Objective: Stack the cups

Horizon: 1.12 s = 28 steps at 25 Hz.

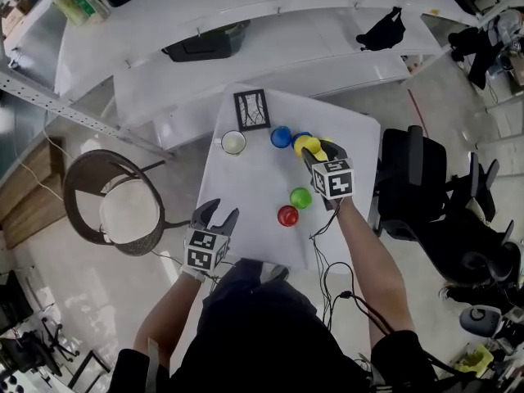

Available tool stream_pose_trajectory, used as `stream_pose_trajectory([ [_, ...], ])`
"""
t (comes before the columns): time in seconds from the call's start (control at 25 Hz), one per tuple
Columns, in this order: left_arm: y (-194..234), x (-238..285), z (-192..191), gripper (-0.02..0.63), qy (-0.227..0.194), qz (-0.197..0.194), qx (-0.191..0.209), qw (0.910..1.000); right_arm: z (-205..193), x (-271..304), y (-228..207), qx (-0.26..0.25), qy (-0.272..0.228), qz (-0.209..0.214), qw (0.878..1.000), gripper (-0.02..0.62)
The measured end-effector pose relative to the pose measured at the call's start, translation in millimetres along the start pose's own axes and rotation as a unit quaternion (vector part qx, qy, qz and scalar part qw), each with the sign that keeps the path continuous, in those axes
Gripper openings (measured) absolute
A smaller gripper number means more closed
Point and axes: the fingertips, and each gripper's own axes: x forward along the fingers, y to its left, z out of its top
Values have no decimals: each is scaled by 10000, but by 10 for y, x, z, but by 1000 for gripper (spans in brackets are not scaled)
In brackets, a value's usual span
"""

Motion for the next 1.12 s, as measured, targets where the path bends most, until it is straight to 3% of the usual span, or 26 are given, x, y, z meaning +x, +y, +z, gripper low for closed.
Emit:
stream_pose_trajectory([
  [0.48, 273, 172, 21, 215, 207, -79, -3, 9998, 172, 553, -32, -152, 429, 18, 9990, 216],
  [0.68, 265, 174, -35, 215, 279, -147, 95, 9995, 208, 602, -26, -54, 347, 55, 9994, 230],
  [0.8, 245, 175, -55, 215, 285, -172, 134, 9994, 232, 452, -39, 109, 84, 2, 9999, 268],
  [1.12, -92, 208, 101, 215, 89, -347, 212, 9991, -213, -312, 46, 536, -462, -135, 9974, 226],
])
